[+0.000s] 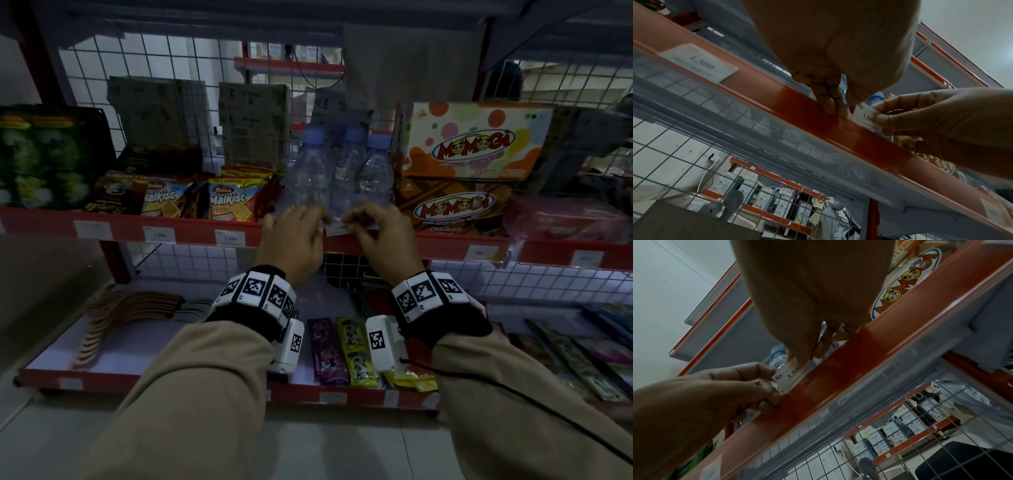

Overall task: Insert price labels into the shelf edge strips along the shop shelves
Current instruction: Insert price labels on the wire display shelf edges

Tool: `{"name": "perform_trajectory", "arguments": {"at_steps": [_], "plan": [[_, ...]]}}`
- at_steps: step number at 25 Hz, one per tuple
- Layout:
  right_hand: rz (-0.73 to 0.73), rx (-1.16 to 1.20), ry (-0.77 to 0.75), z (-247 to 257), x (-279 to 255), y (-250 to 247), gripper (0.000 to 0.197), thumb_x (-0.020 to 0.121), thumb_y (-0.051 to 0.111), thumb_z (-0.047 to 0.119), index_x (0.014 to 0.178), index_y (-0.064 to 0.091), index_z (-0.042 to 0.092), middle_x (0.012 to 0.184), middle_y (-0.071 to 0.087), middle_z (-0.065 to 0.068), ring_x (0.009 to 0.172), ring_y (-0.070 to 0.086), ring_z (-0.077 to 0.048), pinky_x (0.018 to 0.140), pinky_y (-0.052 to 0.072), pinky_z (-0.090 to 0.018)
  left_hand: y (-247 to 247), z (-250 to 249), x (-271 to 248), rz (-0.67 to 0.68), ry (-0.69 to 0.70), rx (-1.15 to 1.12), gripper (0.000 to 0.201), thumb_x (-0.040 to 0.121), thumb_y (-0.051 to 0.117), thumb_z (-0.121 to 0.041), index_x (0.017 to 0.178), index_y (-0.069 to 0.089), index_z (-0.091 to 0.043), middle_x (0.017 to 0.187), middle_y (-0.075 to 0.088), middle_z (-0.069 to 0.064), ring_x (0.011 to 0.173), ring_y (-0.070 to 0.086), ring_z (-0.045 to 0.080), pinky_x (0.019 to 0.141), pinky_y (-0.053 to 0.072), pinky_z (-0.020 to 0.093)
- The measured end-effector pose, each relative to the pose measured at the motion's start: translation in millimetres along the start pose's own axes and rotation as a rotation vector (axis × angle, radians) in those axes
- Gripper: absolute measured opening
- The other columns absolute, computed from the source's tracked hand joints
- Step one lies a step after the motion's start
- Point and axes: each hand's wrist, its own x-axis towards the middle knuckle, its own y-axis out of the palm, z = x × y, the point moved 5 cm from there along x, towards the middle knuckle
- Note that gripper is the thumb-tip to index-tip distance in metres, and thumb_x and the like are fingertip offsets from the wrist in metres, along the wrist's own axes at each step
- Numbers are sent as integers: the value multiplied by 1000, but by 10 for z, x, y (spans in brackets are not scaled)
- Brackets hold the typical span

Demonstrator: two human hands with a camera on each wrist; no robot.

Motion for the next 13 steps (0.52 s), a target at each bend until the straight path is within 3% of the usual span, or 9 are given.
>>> {"name": "perform_trajectory", "arguments": {"at_steps": [2, 5, 9, 13], "plan": [[10, -41, -19, 12, -18, 12, 16, 85, 64, 7, 92, 68, 21, 90, 66, -1, 91, 55, -13, 73, 38, -9, 19, 10, 5, 66, -1, 61, 28, 82, 53, -17, 109, 57, -20, 103, 54, 1, 102, 47, 22, 87, 25, 37], [2, -100, -91, 43, -58, 13, 13, 84, 63, 10, 94, 68, 16, 94, 65, -1, 93, 52, -17, 76, 40, -24, 16, -28, -7, 94, 17, 155, 34, 75, 56, -17, 109, 58, -19, 105, 52, 1, 104, 46, 23, 90, 27, 38], [98, -270, -132, -16, -75, 21, 13, 83, 66, 20, 95, 65, 13, 96, 59, -5, 95, 48, -21, 76, 33, -24, 13, -62, -11, 93, 32, 214, 32, 76, 57, -19, 108, 61, -19, 108, 54, 1, 106, 47, 22, 92, 28, 38], [180, -309, -126, -38, -49, 26, 11, 85, 66, 16, 95, 67, 12, 94, 59, -7, 95, 48, -26, 76, 35, -29, 15, -61, 8, 88, 24, 210, 26, 79, 55, -19, 105, 57, -21, 106, 54, 0, 103, 48, 22, 90, 30, 38]]}}
